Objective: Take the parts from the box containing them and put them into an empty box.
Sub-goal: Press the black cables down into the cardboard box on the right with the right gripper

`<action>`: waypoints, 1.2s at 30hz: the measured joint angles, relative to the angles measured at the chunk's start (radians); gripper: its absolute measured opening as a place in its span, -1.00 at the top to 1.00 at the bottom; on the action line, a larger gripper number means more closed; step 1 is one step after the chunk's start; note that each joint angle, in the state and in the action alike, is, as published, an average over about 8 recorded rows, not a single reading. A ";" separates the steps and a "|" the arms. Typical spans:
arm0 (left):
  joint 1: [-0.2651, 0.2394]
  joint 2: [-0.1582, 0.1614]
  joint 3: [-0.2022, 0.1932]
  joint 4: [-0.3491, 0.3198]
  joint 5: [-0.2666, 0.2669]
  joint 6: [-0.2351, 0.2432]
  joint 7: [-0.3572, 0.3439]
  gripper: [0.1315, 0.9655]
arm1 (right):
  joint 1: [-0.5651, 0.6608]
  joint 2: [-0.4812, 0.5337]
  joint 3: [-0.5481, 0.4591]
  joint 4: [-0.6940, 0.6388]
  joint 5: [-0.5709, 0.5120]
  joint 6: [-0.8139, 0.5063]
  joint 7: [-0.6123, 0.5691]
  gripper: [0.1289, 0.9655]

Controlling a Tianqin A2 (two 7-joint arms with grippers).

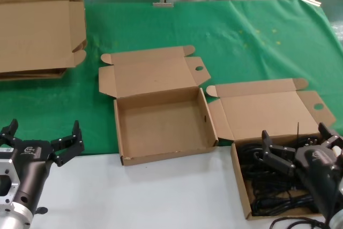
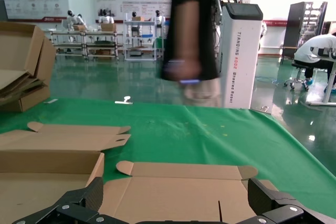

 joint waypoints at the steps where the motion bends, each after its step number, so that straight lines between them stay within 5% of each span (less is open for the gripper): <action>1: 0.000 0.000 0.000 0.000 0.000 0.000 0.000 -1.00 | 0.000 0.000 0.000 0.000 0.000 0.000 0.000 -1.00; 36: 0.000 0.000 0.000 0.000 0.000 0.000 0.000 -1.00 | 0.000 0.000 0.000 0.000 0.000 0.000 0.000 -1.00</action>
